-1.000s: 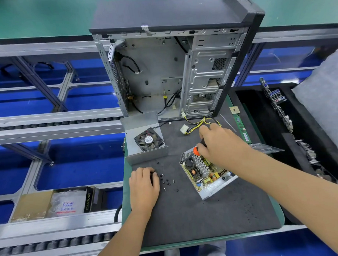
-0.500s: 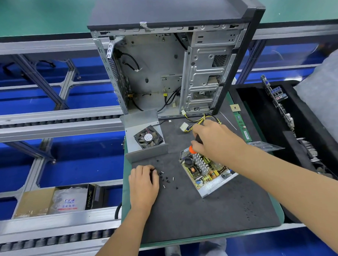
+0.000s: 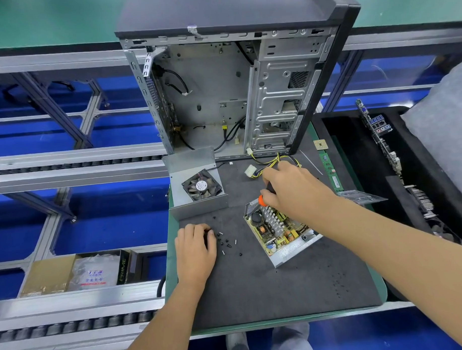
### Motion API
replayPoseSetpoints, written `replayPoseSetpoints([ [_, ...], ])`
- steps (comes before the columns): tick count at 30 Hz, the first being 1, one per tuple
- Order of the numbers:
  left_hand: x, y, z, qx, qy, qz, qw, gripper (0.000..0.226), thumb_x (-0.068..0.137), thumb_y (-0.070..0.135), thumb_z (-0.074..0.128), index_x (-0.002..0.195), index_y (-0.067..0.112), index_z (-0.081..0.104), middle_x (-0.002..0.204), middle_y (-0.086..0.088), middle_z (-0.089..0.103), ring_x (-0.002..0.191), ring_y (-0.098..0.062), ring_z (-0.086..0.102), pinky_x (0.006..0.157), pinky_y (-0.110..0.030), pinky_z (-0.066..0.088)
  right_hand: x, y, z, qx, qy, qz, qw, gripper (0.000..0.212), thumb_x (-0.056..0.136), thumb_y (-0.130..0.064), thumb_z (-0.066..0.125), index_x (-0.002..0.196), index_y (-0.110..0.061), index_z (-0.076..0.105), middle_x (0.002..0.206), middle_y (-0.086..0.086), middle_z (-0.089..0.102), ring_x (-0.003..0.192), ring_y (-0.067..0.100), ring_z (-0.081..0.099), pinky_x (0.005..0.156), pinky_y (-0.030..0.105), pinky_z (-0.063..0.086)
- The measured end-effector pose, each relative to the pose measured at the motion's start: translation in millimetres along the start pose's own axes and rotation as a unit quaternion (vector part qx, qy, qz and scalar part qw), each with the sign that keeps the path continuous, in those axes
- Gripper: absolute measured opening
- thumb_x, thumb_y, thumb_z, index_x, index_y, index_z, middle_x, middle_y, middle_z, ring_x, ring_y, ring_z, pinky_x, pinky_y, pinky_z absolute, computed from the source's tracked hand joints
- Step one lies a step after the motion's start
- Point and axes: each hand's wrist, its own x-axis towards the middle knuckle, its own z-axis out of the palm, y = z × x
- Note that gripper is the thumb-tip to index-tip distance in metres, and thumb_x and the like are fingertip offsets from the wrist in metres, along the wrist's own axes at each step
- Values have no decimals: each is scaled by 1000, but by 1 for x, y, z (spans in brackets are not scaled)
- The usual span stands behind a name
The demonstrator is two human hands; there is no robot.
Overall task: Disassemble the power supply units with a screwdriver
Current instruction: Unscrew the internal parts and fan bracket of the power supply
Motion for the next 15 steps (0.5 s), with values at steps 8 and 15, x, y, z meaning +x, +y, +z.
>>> replayPoseSetpoints([
  [8,0,-1,0,-3,-4,0,1000,5,92,20,67,95,18,65,92,1,58,83,-20,47,73,-39,43,0,0,-5,52,-23,14,998,22,95,-33,55,101,-12,56,96,10,52,80,31,49,76,43,50],
  [15,1,1,-3,-19,-11,10,1000,8,91,22,69,97,18,67,93,1,60,86,-23,51,75,-40,44,0,4,-3,73,1,11,997,19,93,-34,56,95,-15,55,91,8,51,79,32,53,75,43,51],
])
